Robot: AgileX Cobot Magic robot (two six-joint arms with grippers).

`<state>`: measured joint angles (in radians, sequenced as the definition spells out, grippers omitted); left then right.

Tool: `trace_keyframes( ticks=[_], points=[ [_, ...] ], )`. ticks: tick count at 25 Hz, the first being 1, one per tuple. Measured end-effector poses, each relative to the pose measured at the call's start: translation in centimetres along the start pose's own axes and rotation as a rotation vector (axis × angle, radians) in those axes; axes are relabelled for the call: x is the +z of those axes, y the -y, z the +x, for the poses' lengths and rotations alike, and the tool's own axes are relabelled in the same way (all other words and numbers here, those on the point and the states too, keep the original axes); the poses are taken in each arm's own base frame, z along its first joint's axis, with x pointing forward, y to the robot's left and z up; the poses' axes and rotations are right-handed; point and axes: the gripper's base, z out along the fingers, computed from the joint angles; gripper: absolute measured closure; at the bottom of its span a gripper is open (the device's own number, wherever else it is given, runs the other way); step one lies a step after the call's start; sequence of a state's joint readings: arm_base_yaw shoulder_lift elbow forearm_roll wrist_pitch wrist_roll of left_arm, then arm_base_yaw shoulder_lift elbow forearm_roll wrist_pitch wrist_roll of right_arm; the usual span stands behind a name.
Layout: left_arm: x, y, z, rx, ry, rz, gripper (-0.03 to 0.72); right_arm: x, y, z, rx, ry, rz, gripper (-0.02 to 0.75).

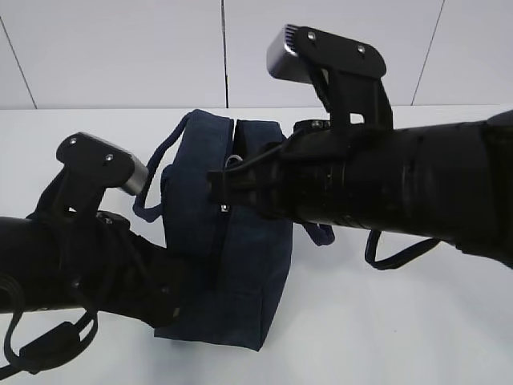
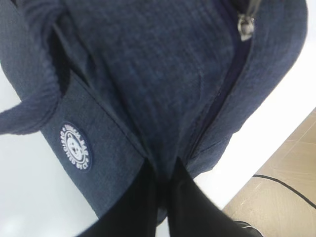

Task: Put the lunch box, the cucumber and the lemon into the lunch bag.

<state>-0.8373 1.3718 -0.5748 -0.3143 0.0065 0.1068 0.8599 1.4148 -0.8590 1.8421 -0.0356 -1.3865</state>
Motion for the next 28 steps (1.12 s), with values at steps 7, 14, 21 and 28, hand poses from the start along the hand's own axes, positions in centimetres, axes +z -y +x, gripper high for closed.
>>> trace_keyframes(
  ticks=[7, 14, 21, 28],
  points=[
    [0.0, 0.0, 0.2, 0.000, -0.020, 0.002, 0.690, -0.1, 0.4, -1.0, -0.008, 0.033, 0.034, 0.731],
    [0.0, 0.0, 0.2, 0.000, -0.022, 0.002, 0.690, 0.0, 2.0, -1.9, 0.019, 0.053, 0.057, 0.731],
    [0.0, 0.0, 0.3, 0.000, -0.032, 0.003, 0.690, 1.3, 3.6, -3.4, 0.043, 0.064, 0.021, 0.731],
    [0.0, 0.1, 0.5, 0.000, -0.052, 0.006, 0.691, 4.4, 3.8, -4.7, 0.012, 0.063, 0.016, 0.731]
  ],
)
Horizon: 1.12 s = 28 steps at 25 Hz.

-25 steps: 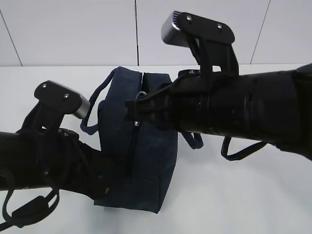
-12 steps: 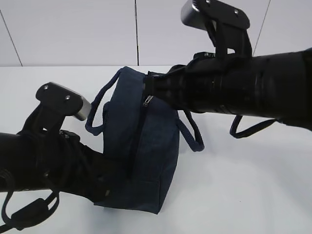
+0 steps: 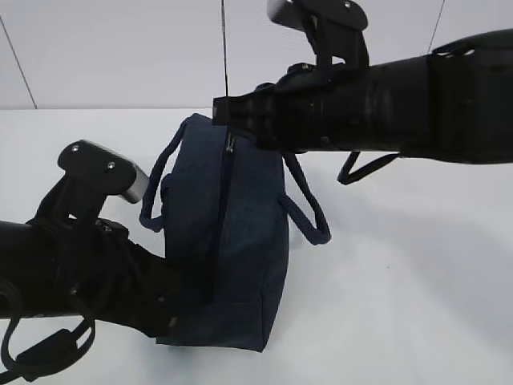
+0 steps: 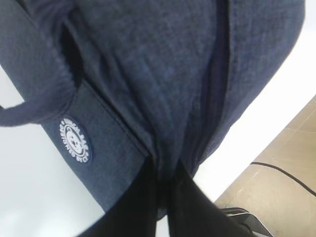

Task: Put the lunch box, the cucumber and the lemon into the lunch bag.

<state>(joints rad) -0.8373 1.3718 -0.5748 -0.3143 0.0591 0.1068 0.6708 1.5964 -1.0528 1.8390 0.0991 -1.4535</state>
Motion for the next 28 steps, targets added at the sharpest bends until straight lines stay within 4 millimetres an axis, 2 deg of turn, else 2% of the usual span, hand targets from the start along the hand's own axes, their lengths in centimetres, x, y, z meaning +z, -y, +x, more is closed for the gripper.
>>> trace_keyframes(
  ticks=[7, 22, 28],
  points=[
    [0.0, 0.0, 0.2, 0.000, -0.018, 0.002, 0.691, 2.8, 0.1, -0.6, -0.039, -0.002, 0.001, 0.731],
    [0.0, 0.0, 0.3, -0.004, -0.028, 0.003, 0.692, 7.6, 2.9, -2.0, -0.063, 0.014, 0.056, 0.731],
    [0.0, 0.0, 0.3, -0.008, -0.032, 0.004, 0.692, 8.9, 3.8, -2.3, -0.062, 0.019, 0.070, 0.731]
  ],
)
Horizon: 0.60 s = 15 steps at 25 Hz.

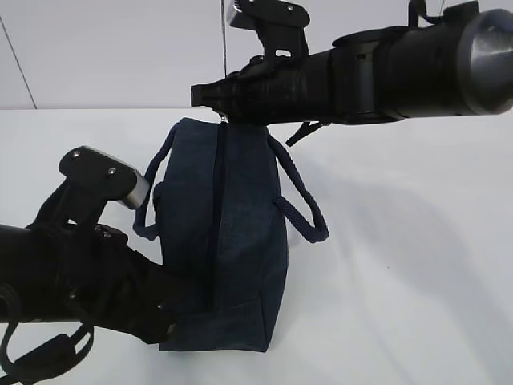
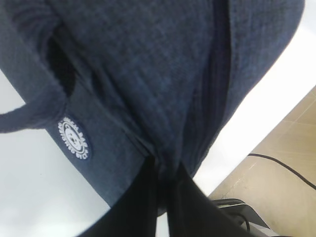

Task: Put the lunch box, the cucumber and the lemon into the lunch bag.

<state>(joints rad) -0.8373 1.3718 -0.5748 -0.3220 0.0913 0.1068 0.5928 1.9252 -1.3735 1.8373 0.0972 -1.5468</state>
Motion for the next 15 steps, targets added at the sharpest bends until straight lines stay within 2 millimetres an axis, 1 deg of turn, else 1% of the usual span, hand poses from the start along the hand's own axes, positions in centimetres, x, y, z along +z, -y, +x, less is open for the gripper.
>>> trace_keyframes(
  ticks=[10, 12, 13, 15],
  points=[
    [0.00, 0.01, 0.07, 0.000, -0.007, 0.001, 0.683, 0.24, -0.10, 0.03, -0.004, -0.001, -0.024, 0.731],
    [0.00, 0.01, 0.11, -0.002, -0.012, 0.002, 0.651, 0.29, -0.11, 0.09, -0.006, -0.003, -0.028, 0.731],
    [0.00, 0.02, 0.15, -0.004, -0.016, 0.002, 0.621, 0.29, -0.13, 0.09, -0.008, -0.003, -0.030, 0.731],
    [0.00, 0.04, 0.27, -0.010, -0.029, 0.004, 0.531, 0.29, -0.13, 0.09, -0.008, -0.003, -0.030, 0.731]
  ],
)
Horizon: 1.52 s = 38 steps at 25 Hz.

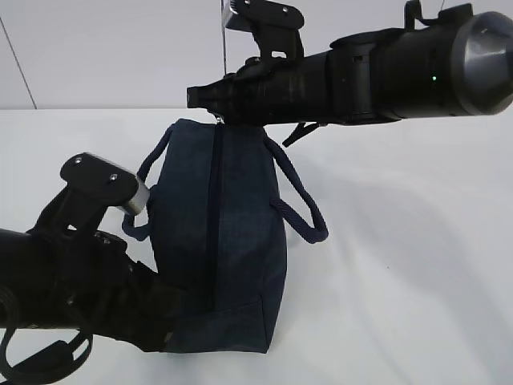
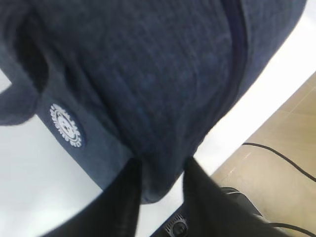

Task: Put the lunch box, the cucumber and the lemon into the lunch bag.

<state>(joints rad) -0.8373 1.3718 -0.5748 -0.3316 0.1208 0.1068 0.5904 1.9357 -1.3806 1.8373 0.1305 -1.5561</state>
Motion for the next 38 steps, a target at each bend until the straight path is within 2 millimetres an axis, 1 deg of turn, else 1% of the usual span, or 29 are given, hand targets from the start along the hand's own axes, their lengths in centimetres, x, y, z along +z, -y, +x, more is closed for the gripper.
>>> trace_keyframes(
  ticks=[3, 5, 6, 9, 12, 15, 18, 21, 24, 28, 33, 38],
  points=[
    [0.0, 0.0, 0.1, -0.025, -0.016, 0.005, 0.379, 0.0, 0.0, 0.0, -0.001, 0.000, -0.003, 0.731],
    [-0.1, 0.1, 0.1, -0.033, -0.038, 0.012, 0.328, 0.0, 0.1, 0.0, -0.001, 0.001, -0.002, 0.731],
    [-0.4, 0.1, -0.1, -0.036, -0.044, 0.015, 0.315, 0.0, 0.1, 0.0, -0.001, 0.001, -0.002, 0.731],
    [-1.6, -0.2, -1.3, -0.056, -0.054, 0.021, 0.302, 0.0, 0.0, 0.0, -0.003, 0.001, -0.004, 0.731],
    [-3.5, -1.1, -3.0, -0.077, -0.059, 0.013, 0.299, 0.0, 0.1, 0.0, -0.007, -0.001, -0.003, 0.731],
    [-5.8, -2.2, -5.1, -0.087, -0.063, -0.011, 0.300, 0.0, 0.1, 0.0, -0.010, -0.001, -0.003, 0.731],
    [-8.1, -2.9, -7.7, -0.079, -0.062, -0.024, 0.302, 0.0, 0.1, 0.0, -0.010, -0.001, -0.003, 0.731],
    [-9.4, -3.0, -10.2, -0.074, -0.085, -0.019, 0.302, 0.0, 0.0, 0.0, -0.011, 0.001, -0.006, 0.731],
    [-9.1, -3.1, -12.2, -0.066, -0.125, -0.008, 0.302, 0.0, 0.0, 0.0, -0.013, 0.001, -0.006, 0.731],
    [-6.8, -3.5, -13.5, -0.075, -0.194, 0.000, 0.302, 0.0, 0.0, 0.0, -0.013, 0.001, -0.006, 0.731],
    [-4.3, -4.0, -13.5, -0.092, -0.251, 0.001, 0.302, 0.0, 0.0, 0.0, -0.013, 0.001, -0.006, 0.731],
    [-2.8, -4.4, -13.6, -0.102, -0.247, -0.005, 0.305, 0.0, 0.0, 0.0, -0.015, 0.001, -0.006, 0.731]
  ],
)
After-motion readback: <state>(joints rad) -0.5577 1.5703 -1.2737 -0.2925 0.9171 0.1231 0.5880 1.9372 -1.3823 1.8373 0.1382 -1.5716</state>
